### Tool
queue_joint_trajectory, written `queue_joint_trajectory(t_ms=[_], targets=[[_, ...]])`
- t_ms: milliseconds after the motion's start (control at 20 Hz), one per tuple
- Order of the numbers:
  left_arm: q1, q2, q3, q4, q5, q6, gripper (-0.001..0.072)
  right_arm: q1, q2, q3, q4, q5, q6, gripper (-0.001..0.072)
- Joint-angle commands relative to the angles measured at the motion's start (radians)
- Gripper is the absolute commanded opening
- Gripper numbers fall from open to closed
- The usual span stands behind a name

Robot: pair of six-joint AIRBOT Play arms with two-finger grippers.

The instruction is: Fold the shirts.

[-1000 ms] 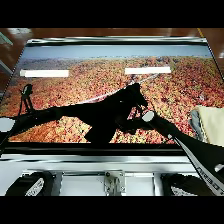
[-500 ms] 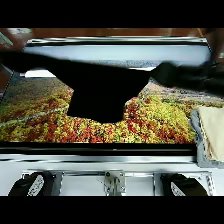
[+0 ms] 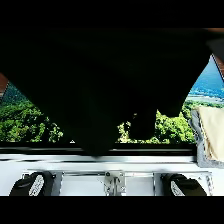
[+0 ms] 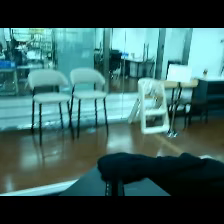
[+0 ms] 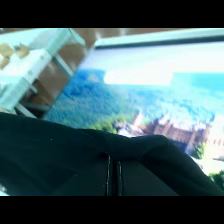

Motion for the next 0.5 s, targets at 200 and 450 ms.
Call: queue_joint_trajectory(t_ms=[200,450], targets=[[0.001,0.003,-0.109,0.256,-0.171,-0.024,0.0041,-0.002,-0.113,0.021,-0.055,0.336,0.01,0.0058],[-0.002,-0.004,-0.42,0.241,-0.134,-0.024,0.0042,0.035,-0.336,-0.047,-0.121,0.309,-0.033,0.0058]])
